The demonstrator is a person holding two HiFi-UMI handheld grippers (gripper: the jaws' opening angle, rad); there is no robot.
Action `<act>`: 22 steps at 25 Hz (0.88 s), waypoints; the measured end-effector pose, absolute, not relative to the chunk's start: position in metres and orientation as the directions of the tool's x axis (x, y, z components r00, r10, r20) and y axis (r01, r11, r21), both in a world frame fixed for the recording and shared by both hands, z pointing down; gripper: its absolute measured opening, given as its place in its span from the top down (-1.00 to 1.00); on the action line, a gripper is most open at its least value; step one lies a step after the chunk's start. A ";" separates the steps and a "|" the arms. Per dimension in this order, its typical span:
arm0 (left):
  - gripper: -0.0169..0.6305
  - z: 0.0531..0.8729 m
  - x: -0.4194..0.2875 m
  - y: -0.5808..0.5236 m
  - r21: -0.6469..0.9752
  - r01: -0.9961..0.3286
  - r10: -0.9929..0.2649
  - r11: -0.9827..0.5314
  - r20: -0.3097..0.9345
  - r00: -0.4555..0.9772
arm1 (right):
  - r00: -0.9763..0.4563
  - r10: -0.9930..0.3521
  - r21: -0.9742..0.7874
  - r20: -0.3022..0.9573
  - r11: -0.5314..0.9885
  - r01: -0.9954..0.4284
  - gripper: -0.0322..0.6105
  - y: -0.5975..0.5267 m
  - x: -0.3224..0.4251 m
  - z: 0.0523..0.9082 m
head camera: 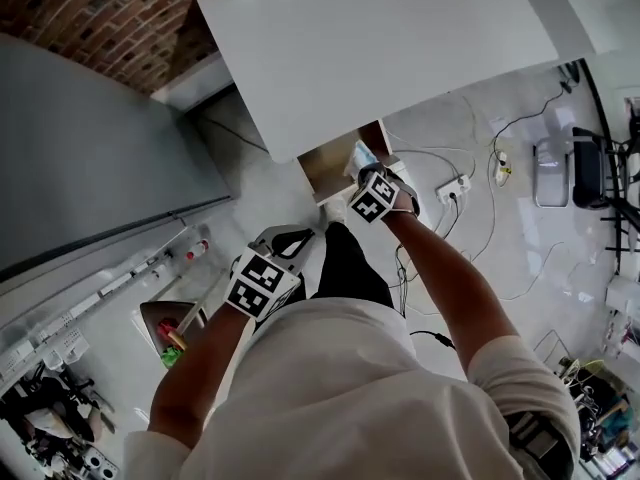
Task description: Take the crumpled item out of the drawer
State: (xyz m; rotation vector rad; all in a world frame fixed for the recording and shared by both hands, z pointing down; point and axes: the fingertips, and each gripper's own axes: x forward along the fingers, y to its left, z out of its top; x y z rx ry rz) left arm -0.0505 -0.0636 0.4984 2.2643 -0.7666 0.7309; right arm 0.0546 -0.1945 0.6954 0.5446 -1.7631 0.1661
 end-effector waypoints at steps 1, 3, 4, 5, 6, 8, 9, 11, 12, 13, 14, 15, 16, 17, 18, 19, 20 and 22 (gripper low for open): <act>0.85 0.493 -0.054 -0.061 0.375 -0.671 -0.326 -0.640 0.658 0.679 | -0.174 -0.272 0.168 0.947 0.876 -0.452 0.81 -0.187 0.054 0.686; 0.85 0.482 -0.060 -0.056 0.367 -0.664 -0.328 -0.652 0.652 0.683 | -0.190 -0.272 0.156 0.943 0.869 -0.470 0.81 -0.171 0.051 0.667; 0.85 0.476 -0.064 -0.052 0.366 -0.661 -0.330 -0.655 0.648 0.686 | -0.198 -0.273 0.150 0.941 0.865 -0.479 0.81 -0.162 0.050 0.658; 0.85 0.472 -0.067 -0.048 0.367 -0.659 -0.332 -0.657 0.644 0.689 | -0.206 -0.276 0.146 0.939 0.861 -0.488 0.81 -0.154 0.049 0.649; 0.85 0.468 -0.071 -0.044 0.367 -0.658 -0.333 -0.658 0.641 0.691 | -0.213 -0.280 0.143 0.936 0.855 -0.498 0.81 -0.146 0.048 0.640; 0.85 0.461 -0.078 -0.039 0.363 -0.659 -0.339 -0.659 0.639 0.691 | -0.224 -0.288 0.135 0.931 0.842 -0.523 0.81 -0.133 0.048 0.625; 0.85 0.458 -0.082 -0.036 0.360 -0.659 -0.341 -0.660 0.639 0.690 | -0.229 -0.291 0.129 0.929 0.833 -0.538 0.81 -0.126 0.049 0.617; 0.85 0.453 -0.087 -0.030 0.354 -0.657 -0.341 -0.665 0.640 0.689 | -0.241 -0.304 0.122 0.922 0.818 -0.563 0.81 -0.116 0.050 0.601; 0.85 0.451 -0.089 -0.027 0.351 -0.654 -0.339 -0.670 0.640 0.690 | -0.249 -0.312 0.121 0.917 0.811 -0.572 0.81 -0.111 0.049 0.593; 0.85 0.450 -0.091 -0.024 0.348 -0.651 -0.335 -0.675 0.641 0.691 | -0.256 -0.320 0.119 0.912 0.805 -0.581 0.81 -0.106 0.049 0.585; 0.85 0.449 -0.093 -0.021 0.345 -0.646 -0.332 -0.681 0.641 0.692 | -0.264 -0.326 0.116 0.908 0.799 -0.590 0.81 -0.101 0.048 0.577; 0.85 0.447 -0.093 -0.017 0.344 -0.642 -0.329 -0.686 0.641 0.694 | -0.270 -0.334 0.114 0.903 0.793 -0.598 0.81 -0.096 0.047 0.569; 0.85 0.446 -0.094 -0.014 0.342 -0.638 -0.327 -0.690 0.640 0.696 | -0.277 -0.341 0.112 0.898 0.787 -0.607 0.81 -0.090 0.047 0.560; 0.85 0.444 -0.094 -0.011 0.341 -0.636 -0.326 -0.693 0.638 0.697 | -0.285 -0.349 0.108 0.893 0.779 -0.617 0.81 -0.085 0.046 0.553; 0.85 0.443 -0.095 -0.009 0.339 -0.634 -0.326 -0.695 0.638 0.698 | -0.292 -0.356 0.103 0.888 0.772 -0.627 0.81 -0.080 0.045 0.546; 0.85 0.442 -0.097 -0.006 0.338 -0.633 -0.326 -0.696 0.637 0.699 | -0.298 -0.361 0.097 0.883 0.764 -0.637 0.81 -0.075 0.044 0.540; 0.85 0.441 -0.098 -0.004 0.338 -0.631 -0.325 -0.698 0.636 0.700 | -0.304 -0.366 0.092 0.879 0.758 -0.646 0.81 -0.070 0.043 0.534; 0.85 0.439 -0.100 0.000 0.338 -0.625 -0.323 -0.704 0.632 0.705 | -0.316 -0.375 0.082 0.872 0.747 -0.660 0.81 -0.059 0.039 0.524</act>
